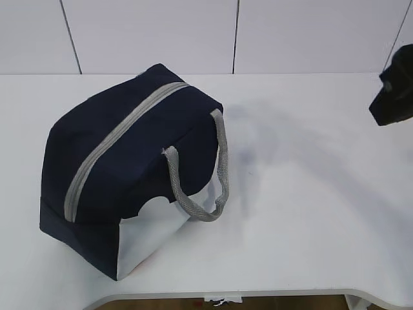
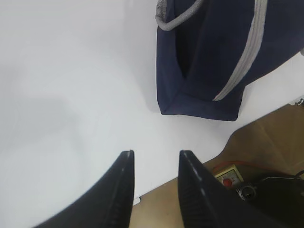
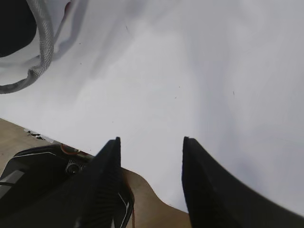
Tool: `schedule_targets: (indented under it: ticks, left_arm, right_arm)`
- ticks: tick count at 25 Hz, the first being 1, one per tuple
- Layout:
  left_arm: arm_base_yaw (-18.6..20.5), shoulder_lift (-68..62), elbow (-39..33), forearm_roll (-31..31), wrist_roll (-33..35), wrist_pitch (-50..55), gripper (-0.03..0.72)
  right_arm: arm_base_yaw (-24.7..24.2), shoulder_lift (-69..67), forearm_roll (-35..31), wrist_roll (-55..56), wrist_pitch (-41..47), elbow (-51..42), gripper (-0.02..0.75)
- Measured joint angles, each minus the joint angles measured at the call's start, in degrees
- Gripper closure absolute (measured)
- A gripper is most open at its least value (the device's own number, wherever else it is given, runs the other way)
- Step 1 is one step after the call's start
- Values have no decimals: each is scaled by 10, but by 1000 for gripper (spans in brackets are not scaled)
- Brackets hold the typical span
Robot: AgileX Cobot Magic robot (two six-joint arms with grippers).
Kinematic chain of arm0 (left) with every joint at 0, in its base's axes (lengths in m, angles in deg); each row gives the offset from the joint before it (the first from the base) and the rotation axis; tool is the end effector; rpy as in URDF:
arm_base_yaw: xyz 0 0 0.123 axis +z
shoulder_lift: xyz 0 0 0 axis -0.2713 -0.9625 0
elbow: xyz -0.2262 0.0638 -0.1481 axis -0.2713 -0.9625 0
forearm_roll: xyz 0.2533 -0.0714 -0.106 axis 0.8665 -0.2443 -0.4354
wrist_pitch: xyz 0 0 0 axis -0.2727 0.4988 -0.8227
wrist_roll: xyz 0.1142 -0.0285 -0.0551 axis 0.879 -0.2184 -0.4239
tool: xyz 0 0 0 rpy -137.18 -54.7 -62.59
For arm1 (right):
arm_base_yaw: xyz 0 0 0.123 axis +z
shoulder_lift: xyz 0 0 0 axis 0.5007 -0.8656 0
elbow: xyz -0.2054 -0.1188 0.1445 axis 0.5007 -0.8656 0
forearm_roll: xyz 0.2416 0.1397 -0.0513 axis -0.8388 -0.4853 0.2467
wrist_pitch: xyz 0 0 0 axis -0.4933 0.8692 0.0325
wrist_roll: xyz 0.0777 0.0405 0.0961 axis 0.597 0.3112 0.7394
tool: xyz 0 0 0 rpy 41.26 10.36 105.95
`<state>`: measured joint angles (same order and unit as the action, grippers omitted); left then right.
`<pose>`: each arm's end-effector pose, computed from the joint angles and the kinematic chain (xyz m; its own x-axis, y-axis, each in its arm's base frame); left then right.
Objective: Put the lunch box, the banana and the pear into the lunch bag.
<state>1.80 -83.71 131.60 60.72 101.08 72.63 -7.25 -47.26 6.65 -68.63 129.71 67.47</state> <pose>0.1598 -0.0514 0.3672 -0.6644 0.3487 -0.6611 0.4217 0.9051 0.0535 0.2676 0.1017 0.3294 -0.8196 -0.3197 -0.4754 -0.3344 0.9408 -0.0562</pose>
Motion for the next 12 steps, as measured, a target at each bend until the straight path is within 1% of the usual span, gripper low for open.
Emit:
schedule_targets:
  ticks: [7,12]
  left_arm:
    - [0,125,-80,0,0,0,452]
    - [0,205,-147,4,0,0,453]
  right_arm:
    - [0,80,3,-4,-35,-79,396]
    - [0,131,5,-6,-36,-137,396]
